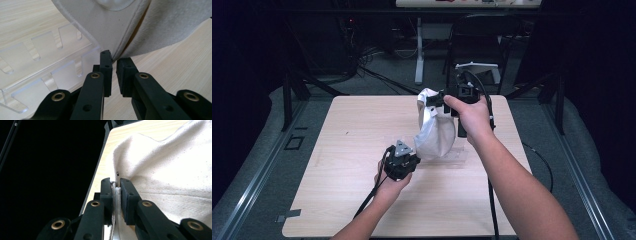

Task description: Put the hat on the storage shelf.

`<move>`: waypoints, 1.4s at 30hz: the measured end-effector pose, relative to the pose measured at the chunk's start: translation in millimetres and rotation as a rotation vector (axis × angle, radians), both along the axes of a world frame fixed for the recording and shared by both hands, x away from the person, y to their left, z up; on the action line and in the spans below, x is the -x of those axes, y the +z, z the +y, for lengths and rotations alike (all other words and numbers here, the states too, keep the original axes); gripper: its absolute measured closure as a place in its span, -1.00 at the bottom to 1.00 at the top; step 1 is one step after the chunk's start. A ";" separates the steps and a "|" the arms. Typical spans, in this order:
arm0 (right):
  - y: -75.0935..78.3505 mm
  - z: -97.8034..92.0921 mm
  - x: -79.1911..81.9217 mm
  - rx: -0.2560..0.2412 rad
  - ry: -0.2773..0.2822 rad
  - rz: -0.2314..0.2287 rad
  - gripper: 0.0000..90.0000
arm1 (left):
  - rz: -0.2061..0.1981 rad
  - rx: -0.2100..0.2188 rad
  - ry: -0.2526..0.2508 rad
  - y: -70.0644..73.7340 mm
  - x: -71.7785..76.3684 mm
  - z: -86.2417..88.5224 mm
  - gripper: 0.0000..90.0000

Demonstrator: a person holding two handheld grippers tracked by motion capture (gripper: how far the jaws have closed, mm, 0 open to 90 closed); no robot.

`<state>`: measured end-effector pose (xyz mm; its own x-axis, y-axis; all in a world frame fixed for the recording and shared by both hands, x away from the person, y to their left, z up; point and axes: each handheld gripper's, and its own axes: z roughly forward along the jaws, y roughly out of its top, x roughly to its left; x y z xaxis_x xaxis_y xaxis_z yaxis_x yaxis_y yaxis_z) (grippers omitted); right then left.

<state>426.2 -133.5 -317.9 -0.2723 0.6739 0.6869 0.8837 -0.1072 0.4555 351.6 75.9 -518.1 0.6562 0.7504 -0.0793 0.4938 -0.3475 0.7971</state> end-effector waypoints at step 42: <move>-14.1 -13.4 -4.0 -0.007 -0.032 0.017 0.81 | -0.139 -0.035 0.050 28.8 16.0 -8.2 0.86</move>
<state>430.1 -146.9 -331.9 -0.2387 0.6773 0.6959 0.8875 -0.1388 0.4395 335.6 67.7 -489.4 0.6209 0.7830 0.0368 0.3968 -0.3544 0.8467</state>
